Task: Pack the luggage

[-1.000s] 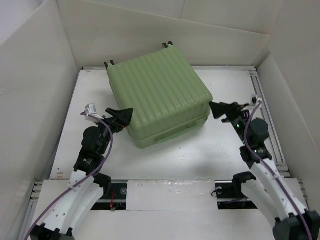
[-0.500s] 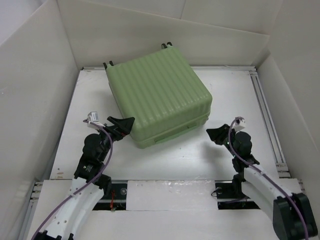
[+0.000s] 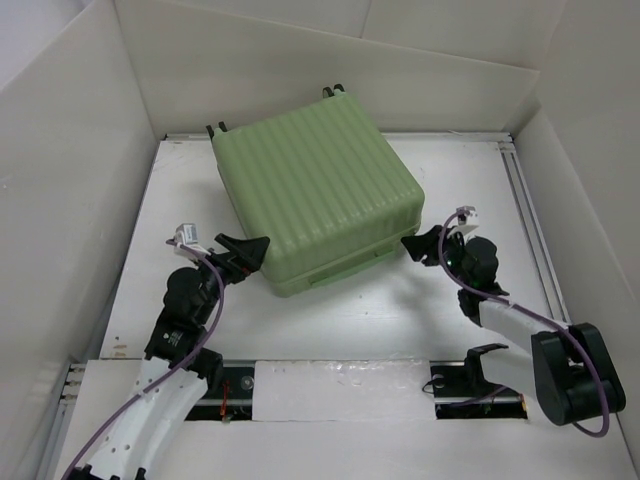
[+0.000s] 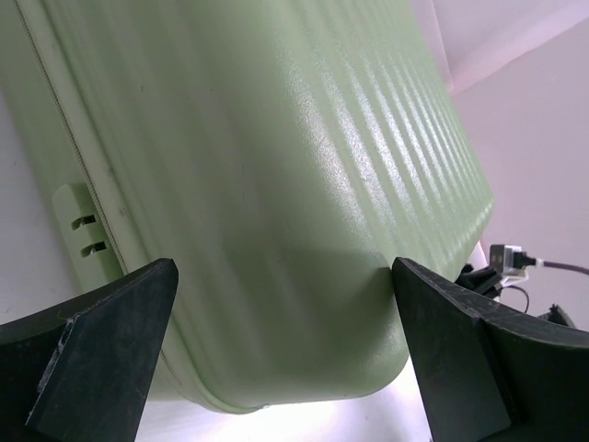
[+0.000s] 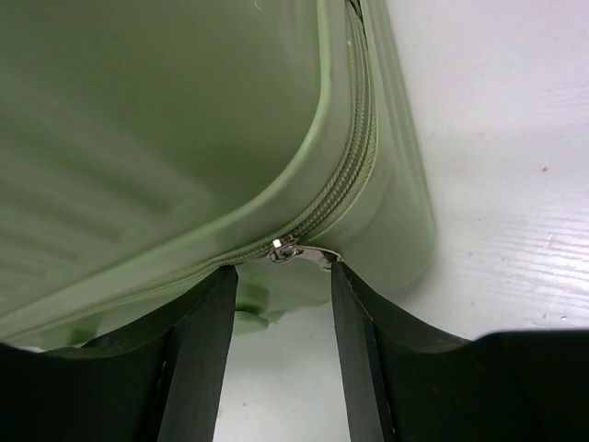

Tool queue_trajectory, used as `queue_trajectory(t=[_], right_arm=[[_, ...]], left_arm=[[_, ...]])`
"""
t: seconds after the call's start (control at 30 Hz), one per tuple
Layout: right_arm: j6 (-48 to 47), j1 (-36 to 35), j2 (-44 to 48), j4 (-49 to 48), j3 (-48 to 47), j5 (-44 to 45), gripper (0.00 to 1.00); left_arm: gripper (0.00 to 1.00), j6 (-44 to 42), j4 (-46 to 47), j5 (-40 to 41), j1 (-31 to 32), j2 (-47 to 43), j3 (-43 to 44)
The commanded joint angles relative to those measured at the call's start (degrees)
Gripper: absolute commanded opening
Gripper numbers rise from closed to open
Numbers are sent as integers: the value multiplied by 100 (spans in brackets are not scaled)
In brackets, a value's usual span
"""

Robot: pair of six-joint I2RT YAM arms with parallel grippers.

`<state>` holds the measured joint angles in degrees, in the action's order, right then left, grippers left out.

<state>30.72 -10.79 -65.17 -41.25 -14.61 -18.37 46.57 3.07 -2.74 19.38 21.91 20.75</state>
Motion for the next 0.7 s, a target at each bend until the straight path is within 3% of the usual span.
queue_trajectory(t=[0.0, 0.33, 0.5, 0.67], right_arm=[[-540, 85, 170, 89, -341, 184, 52], [-699, 296, -49, 1276, -938, 26, 52], [-541, 296, 135, 1804, -1157, 421, 54], [-541, 349, -267, 2148, -1509, 413, 57]], left_arm=[[100, -350, -703, -104, 57, 24, 270], [100, -587, -1028, 230, 57, 24, 886], [100, -587, -887, 117, 57, 76, 781], [100, -587, -887, 116, 57, 76, 728]])
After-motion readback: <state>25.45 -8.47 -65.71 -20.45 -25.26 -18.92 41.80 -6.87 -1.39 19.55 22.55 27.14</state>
